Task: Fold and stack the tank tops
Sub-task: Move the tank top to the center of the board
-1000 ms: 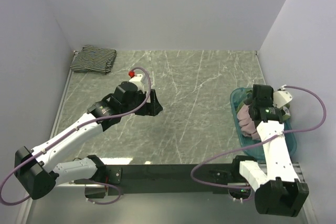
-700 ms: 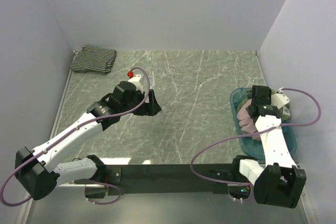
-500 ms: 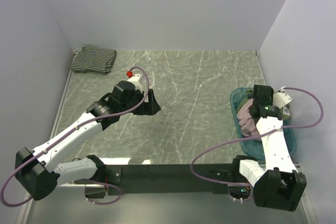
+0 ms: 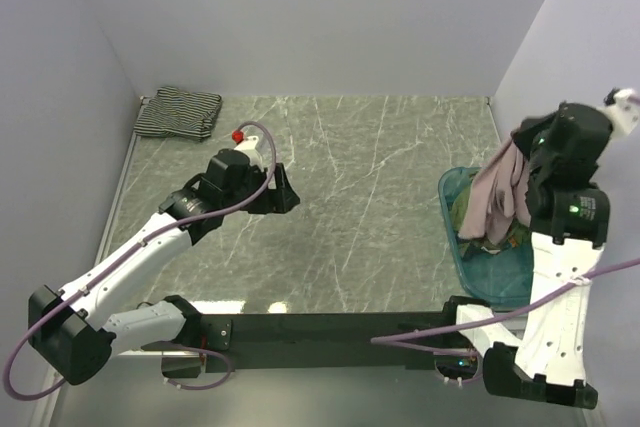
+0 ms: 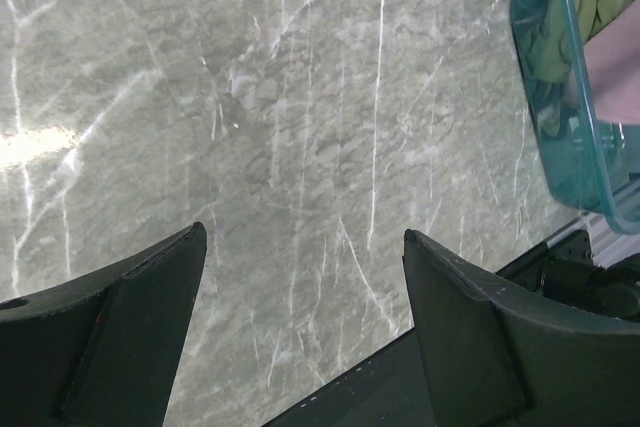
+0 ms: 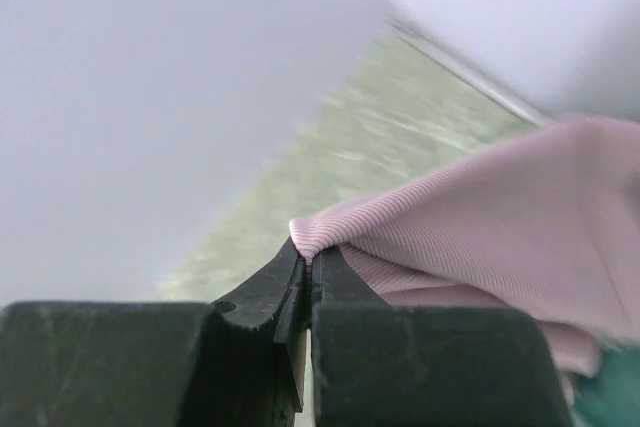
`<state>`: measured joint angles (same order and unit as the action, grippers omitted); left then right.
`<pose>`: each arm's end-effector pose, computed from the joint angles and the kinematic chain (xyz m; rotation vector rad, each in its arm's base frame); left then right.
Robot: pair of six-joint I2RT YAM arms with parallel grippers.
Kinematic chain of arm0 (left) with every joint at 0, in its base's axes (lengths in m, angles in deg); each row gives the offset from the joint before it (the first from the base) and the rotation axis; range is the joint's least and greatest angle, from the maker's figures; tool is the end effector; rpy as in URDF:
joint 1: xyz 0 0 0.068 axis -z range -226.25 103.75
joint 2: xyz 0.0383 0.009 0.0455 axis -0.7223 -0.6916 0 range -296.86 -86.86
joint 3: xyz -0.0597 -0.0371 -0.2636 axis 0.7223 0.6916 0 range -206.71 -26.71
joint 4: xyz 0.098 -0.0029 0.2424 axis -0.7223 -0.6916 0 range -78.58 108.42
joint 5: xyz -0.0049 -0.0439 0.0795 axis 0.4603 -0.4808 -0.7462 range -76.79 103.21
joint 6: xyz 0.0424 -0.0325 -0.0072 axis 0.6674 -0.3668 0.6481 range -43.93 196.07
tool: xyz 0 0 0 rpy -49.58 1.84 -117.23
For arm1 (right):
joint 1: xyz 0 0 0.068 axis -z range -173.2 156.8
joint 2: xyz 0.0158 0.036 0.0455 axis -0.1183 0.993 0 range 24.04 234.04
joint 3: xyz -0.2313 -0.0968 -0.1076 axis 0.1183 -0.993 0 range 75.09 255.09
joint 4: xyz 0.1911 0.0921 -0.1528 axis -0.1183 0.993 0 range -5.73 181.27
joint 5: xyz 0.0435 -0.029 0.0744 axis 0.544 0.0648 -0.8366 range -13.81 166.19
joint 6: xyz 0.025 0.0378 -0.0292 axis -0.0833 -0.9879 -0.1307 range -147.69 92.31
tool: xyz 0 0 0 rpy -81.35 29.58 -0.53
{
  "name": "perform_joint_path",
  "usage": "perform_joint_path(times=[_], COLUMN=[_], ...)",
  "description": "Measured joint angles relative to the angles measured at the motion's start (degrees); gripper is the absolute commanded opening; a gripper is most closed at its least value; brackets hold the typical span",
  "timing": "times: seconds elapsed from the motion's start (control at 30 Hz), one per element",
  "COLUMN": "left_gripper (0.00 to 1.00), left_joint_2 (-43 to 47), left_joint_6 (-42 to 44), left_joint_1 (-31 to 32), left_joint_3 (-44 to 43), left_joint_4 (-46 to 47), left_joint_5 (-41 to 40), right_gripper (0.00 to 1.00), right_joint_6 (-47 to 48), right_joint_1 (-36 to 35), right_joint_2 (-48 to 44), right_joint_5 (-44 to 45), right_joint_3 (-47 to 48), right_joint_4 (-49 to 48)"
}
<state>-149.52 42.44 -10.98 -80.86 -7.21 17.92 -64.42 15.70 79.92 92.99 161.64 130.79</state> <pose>0.1948 -0.1413 0.3097 0.0819 2.2689 -0.7578 0.1524 -0.0343 0.4791 0.8953 1.6029 0.0700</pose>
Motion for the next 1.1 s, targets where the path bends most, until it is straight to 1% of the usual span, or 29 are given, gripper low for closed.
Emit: perform_joint_path(times=[0.1, 0.17, 0.33, 0.47, 0.57, 0.63, 0.7, 0.73, 0.8, 0.83, 0.87, 0.93, 1.0, 1.03, 1.1], left_gripper=[0.85, 0.85, 0.85, 0.85, 0.85, 0.86, 0.85, 0.85, 0.84, 0.84, 0.82, 0.78, 0.72, 0.66, 0.63], left_joint_2=[0.0, 0.0, 0.2, 0.3, 0.8, 1.4, 2.0, 2.2, 2.1, 1.8, 1.2, -0.6, -3.4, -4.9, -8.5], left_joint_6=[0.0, 0.0, 0.0, -0.3, -1.2, -2.3, -3.7, -4.4, -6.0, -6.7, -7.6, -9.2, -10.8, -11.4, -13.0], left_joint_1=[-1.0, -1.7, -3.7, -5.8, -7.7, -9.1, -10.3, -10.7, -11.5, -11.7, -11.9, -11.9, -11.9, -11.9, -11.9], left_joint_3=[-0.8, -1.4, -2.8, -3.8, -4.0, -4.0, -4.0, -4.0, -4.0, -4.0, -3.9, -3.5, -2.6, -2.0, 0.0], left_joint_4=[-0.4, -0.4, -0.4, -0.4, -0.4, -0.4, -0.4, -0.4, -0.3, -0.3, -0.1, 1.5, 3.2, 4.1, 5.7], left_joint_5=[0.0, 0.1, 0.1, 0.1, -0.1, -0.5, -1.5, -1.7, -1.8, -1.7, -1.6, -0.7, 0.7, 1.2, 1.9], right_gripper=[0.0, 0.0, 0.0, 0.0, 0.0, 0.0, 0.02, 0.14, 0.3, 0.42, 0.46, 0.5, 0.54, 0.55, 0.55], right_joint_6=[1.9, 3.4, 6.6, 8.5, 8.8, 8.5, 7.6, 6.9, 5.3, 4.8, 4.2, 3.1, 1.8, 1.3, 1.0], right_joint_1=[-2.1, -5.1, -16.4, -28.0, -34.0, -36.8, -39.4, -40.2, -41.3, -41.6, -41.5, -39.8, -36.5, -34.9, -32.1], right_joint_2=[2.3, 4.3, 11.1, 18.4, 21.2, 20.9, 18.1, 16.6, 13.1, 12.1, 11.5, 11.6, 12.0, 12.0, 11.9], right_joint_5=[-6.2, -9.4, -13.0, -13.2, -13.5, -13.6, -14.8, -15.7, -17.1, -17.2, -17.1, -17.4, -18.2, -18.3, -17.3], right_joint_3=[8.1, 12.5, 24.0, 33.1, 34.6, 31.1, 21.9, 16.7, 4.2, -1.0, -5.2, -13.7, -20.5, -23.3, -25.1], right_joint_4=[-1.3, -2.2, -3.1, -3.4, -4.3, -6.2, -10.5, -11.9, -15.3, -16.0, -16.2, -16.0, -15.7, -15.1, -13.9])
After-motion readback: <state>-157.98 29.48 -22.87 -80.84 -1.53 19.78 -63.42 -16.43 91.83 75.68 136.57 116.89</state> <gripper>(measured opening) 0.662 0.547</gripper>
